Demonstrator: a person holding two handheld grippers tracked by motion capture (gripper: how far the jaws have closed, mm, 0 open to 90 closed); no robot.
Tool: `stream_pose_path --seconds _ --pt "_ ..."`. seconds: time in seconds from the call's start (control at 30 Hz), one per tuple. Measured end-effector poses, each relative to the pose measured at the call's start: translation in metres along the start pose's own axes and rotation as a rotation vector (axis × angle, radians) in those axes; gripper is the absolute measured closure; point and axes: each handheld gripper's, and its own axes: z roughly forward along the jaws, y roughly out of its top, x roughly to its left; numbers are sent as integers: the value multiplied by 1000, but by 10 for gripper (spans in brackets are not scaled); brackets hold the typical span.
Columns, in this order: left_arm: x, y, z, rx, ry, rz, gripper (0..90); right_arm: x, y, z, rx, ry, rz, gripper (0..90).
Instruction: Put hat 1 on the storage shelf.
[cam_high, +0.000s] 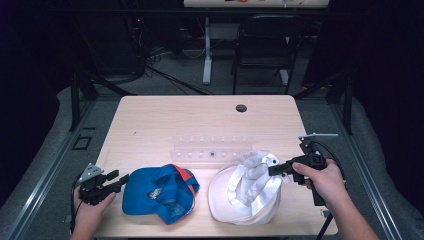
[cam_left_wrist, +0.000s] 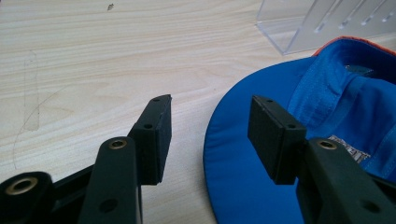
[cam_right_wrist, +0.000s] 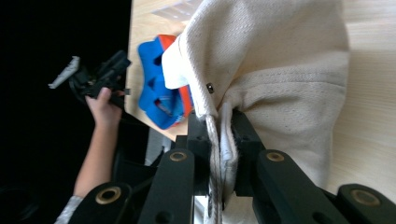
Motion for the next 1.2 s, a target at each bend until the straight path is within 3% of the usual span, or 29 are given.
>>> stream_pose_path --seconds 0.3,0.33,0.37,0.67,1.2 --pt "-1 0 0 2 -4 10 509 11 -1 -2 -34 116 3 814" --pt "-1 0 0 3 -4 10 510 13 0 -3 -18 105 -11 814" --pt "-1 0 0 4 -4 10 511 14 -1 -2 -32 143 -7 814" --pt "-1 0 0 2 -3 11 512 30 1 -4 -72 228 -5 814" --pt "-2 0 2 -13 0 8 511 40 15 -24 -174 300 41 813"
